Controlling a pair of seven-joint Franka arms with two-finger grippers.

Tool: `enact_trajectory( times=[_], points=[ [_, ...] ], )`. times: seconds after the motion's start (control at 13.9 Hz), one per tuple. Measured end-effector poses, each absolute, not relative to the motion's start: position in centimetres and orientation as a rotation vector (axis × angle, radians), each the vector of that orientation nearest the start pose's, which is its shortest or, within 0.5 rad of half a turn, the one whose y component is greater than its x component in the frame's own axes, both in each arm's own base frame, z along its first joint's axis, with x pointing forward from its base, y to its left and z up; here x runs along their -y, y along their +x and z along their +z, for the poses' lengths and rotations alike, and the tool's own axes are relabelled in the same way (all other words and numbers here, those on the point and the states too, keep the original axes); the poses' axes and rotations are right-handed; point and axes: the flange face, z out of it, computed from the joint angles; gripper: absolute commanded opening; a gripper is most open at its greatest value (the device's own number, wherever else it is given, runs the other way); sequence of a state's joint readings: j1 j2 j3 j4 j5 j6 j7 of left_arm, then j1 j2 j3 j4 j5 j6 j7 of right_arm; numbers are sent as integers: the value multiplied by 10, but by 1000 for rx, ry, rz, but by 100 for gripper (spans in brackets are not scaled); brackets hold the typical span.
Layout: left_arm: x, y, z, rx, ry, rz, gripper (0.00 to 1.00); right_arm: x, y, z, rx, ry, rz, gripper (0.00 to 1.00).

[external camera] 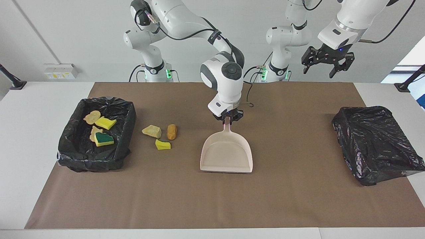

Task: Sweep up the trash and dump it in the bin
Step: 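Bring the empty dustpan back to the table center with the right gripper, then release the dustpan and withdraw the right gripper toward the robot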

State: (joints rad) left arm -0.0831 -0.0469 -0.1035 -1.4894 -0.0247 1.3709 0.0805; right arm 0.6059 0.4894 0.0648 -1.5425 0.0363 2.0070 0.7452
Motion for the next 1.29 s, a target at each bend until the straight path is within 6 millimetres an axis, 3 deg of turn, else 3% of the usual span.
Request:
enact_trajectory(
  times=[0.79,1.08,1.22,1.29],
  points=[
    [96,508,670,-411,-3128,127,100,-393,568,361,-46,-3099,76,0],
    [94,508,670,-407,-3128,129,100,-400,570,349,-35,-3102,91,0],
    [94,508,670,-407,-3128,129,100,-401,571,348,-34,-3100,88,100],
    [94,508,670,-407,-3128,130,100,-401,572,349,-32,-3099,86,100]
  ],
)
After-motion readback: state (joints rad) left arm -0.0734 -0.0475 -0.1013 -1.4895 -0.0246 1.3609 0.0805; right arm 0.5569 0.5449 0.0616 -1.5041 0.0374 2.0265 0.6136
